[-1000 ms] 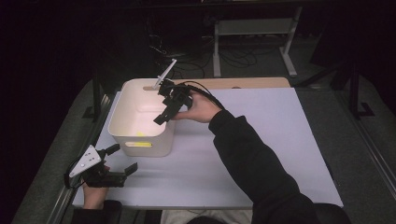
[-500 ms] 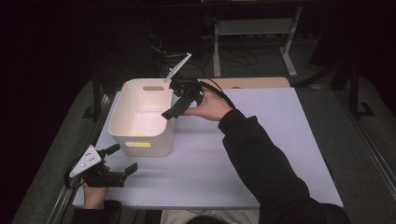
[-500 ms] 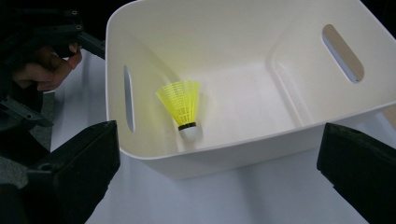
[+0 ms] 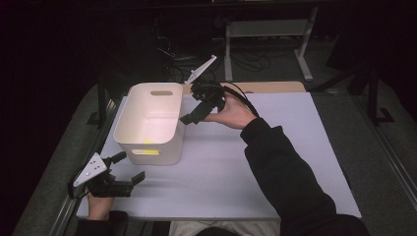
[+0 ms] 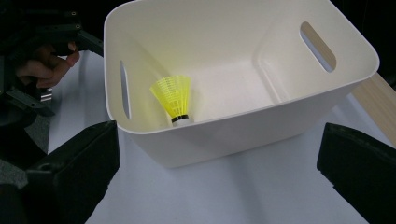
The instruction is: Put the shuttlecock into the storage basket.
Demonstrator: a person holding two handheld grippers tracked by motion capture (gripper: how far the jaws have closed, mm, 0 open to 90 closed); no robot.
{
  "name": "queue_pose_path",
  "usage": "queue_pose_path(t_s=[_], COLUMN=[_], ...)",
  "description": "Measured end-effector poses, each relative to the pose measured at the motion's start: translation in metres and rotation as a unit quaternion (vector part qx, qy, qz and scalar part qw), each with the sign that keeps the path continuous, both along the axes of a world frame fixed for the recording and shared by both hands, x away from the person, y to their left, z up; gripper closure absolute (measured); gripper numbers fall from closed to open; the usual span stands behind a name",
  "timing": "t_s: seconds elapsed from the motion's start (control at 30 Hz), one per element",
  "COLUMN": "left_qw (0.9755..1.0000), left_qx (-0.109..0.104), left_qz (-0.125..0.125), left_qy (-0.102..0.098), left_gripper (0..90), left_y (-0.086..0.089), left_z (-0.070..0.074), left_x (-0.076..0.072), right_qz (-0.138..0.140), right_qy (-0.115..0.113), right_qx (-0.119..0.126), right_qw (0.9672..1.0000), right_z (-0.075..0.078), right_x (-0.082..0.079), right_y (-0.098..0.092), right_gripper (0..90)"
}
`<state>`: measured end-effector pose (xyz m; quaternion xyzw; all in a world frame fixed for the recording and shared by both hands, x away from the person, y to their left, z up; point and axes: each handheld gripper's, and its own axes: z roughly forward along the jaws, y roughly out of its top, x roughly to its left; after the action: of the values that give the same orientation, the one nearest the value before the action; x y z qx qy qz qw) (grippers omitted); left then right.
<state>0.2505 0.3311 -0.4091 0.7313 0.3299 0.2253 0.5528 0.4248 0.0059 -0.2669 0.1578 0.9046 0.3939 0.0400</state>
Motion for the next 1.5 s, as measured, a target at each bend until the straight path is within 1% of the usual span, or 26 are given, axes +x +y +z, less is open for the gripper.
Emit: queue_pose_path(t_s=[0.17, 0.37, 0.57, 0.7, 0.8, 1.0, 1.13, 1.3, 1.5], left_qw=[1.0000, 1.0000, 1.0000, 1.0000, 1.0000, 1.0000, 1.0000, 1.0000, 1.0000], left_qx=[0.000, 0.000, 0.000, 0.000, 0.001, 0.001, 0.002, 0.003, 0.003], left_qz=[0.000, 0.000, 0.000, 0.000, -0.001, 0.000, 0.000, -0.001, 0.000], left_qy=[0.000, 0.000, 0.000, 0.000, 0.000, 0.000, 0.000, 0.000, 0.001], left_gripper=[0.0, 0.0, 0.0, 0.0, 0.0, 0.0, 0.0, 0.0, 0.0], left_y=[0.000, 0.000, 0.000, 0.000, 0.000, 0.000, 0.000, 0.000, 0.000], left_z=[0.000, 0.000, 0.000, 0.000, 0.000, 0.000, 0.000, 0.000, 0.000], left_x=[0.000, 0.000, 0.000, 0.000, 0.000, 0.000, 0.000, 0.000, 0.000], right_qz=[-0.003, -0.005, -0.006, -0.006, -0.005, -0.012, -0.016, -0.020, -0.025], right_qy=[0.000, 0.005, 0.006, 0.008, 0.004, 0.001, -0.001, -0.005, -0.004], right_qx=[0.009, 0.027, 0.035, 0.035, 0.035, 0.038, 0.033, 0.033, 0.035], right_qw=[1.0000, 0.9996, 0.9993, 0.9993, 0.9994, 0.9992, 0.9993, 0.9992, 0.9991], right_z=[-0.001, -0.004, -0.007, -0.008, -0.009, -0.009, -0.011, -0.013, -0.017], right_x=[-0.001, -0.003, -0.006, -0.008, -0.011, -0.014, -0.017, -0.018, -0.021], right_y=[-0.008, -0.018, -0.026, -0.029, -0.034, -0.046, -0.054, -0.063, -0.074], right_gripper=[0.0, 0.0, 0.0, 0.0, 0.0, 0.0, 0.0, 0.0, 0.0])
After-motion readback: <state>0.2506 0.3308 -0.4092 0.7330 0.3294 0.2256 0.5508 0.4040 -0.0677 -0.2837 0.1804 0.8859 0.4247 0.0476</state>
